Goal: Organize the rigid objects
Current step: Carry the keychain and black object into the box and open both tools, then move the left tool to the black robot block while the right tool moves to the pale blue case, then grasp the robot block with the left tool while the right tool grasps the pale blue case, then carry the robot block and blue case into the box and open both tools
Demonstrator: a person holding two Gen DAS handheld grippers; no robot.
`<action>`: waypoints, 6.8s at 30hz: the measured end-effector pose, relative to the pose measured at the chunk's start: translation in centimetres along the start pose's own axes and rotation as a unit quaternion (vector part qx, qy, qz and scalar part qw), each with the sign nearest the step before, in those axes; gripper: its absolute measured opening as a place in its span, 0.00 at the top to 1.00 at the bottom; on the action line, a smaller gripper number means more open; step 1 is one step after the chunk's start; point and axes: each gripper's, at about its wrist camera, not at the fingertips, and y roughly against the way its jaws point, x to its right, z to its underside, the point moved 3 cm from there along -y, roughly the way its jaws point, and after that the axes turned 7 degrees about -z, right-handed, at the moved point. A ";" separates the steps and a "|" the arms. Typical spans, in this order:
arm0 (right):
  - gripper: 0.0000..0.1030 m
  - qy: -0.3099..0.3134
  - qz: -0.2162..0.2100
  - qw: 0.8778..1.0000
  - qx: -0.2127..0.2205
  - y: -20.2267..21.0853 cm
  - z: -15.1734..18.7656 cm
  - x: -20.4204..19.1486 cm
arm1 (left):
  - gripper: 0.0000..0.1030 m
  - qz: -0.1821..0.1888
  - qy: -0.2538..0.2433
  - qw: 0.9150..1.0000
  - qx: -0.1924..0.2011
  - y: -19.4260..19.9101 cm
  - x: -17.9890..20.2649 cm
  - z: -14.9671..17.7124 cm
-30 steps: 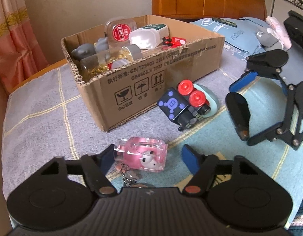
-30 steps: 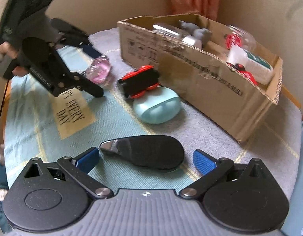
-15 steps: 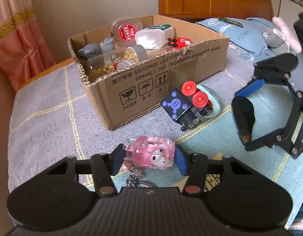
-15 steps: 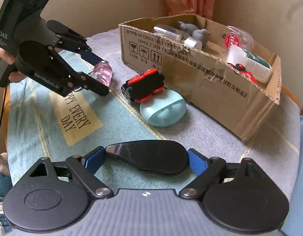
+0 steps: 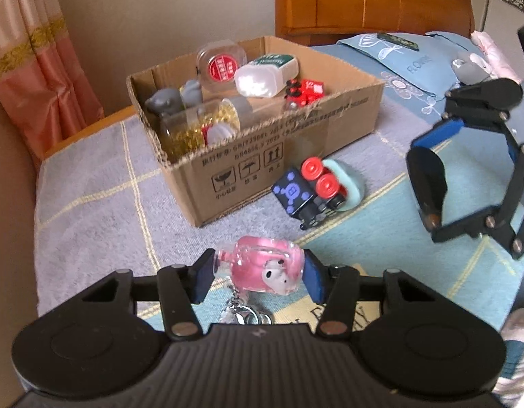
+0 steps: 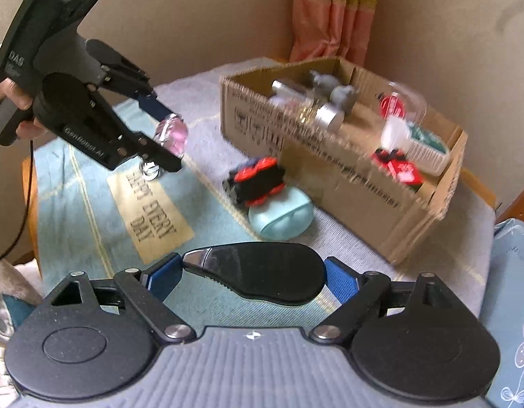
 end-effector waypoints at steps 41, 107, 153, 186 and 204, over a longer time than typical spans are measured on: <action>0.00 -0.199 0.109 0.972 0.058 2.0 -6.7 11.0 | 0.44 -0.039 0.002 0.999 0.031 -5.2 -1.6 -21.4; 0.00 -0.336 0.166 0.927 0.003 -0.7 4.1 5.6 | 0.04 -0.087 0.120 0.989 -0.011 -4.9 5.2 -4.4; 0.00 -0.233 0.170 0.957 0.043 -7.4 -0.3 4.3 | 0.03 -0.107 0.161 0.980 -0.045 -4.7 -0.5 1.6; 0.44 -0.167 0.133 0.975 0.066 -5.9 0.0 3.7 | 0.49 -0.081 0.129 0.988 -0.007 -6.8 1.1 -1.5; 0.44 -0.109 0.098 0.987 0.057 0.6 -1.6 2.3 | 0.51 -0.034 0.041 0.999 -0.011 -1.1 1.8 -2.8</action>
